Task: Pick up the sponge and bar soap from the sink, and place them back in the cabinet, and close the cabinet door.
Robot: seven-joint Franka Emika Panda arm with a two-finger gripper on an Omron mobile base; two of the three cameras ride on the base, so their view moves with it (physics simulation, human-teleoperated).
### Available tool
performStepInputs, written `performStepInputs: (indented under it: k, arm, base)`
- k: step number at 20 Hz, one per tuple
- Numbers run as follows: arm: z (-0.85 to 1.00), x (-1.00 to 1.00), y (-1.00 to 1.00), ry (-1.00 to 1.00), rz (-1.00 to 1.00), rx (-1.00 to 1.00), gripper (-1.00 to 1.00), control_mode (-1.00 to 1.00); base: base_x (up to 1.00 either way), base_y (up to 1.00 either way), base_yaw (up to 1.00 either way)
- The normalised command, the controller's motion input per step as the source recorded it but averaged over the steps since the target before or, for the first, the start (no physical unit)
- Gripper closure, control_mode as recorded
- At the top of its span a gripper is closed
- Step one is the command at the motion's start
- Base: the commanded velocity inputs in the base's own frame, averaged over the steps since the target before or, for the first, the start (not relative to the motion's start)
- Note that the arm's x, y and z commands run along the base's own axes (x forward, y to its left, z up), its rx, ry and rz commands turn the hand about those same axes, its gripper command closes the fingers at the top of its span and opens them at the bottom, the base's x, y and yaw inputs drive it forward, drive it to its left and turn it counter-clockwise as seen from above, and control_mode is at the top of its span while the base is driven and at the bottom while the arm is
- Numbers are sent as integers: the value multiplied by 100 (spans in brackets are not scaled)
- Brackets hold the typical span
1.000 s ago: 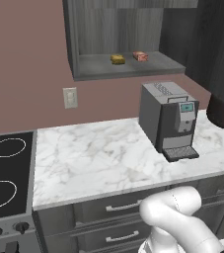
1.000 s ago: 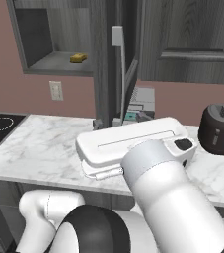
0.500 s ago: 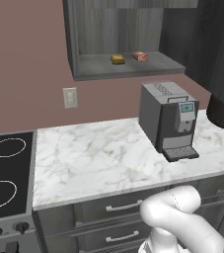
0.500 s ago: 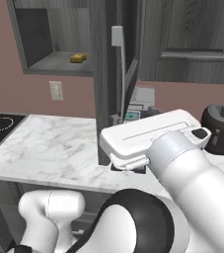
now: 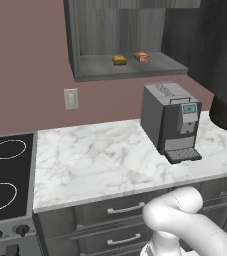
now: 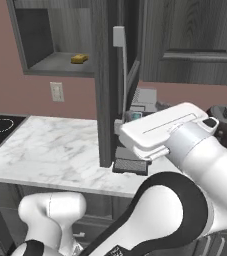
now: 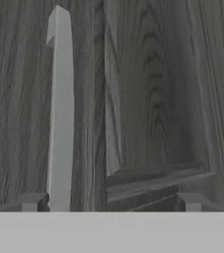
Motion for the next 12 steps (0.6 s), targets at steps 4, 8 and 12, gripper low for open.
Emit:
performStepInputs:
  k: [4, 8, 12]
  arm:
    - [-9, 39, 0, -3, 9, 0, -100, -100]
    - [-7, 39, -4, -5, 9, 0, -100, -100]
    - [-4, 37, -7, -4, 10, 0, -100, -100]
  base:
    - [0, 0, 0]
    - [0, 0, 0]
    - [0, 0, 0]
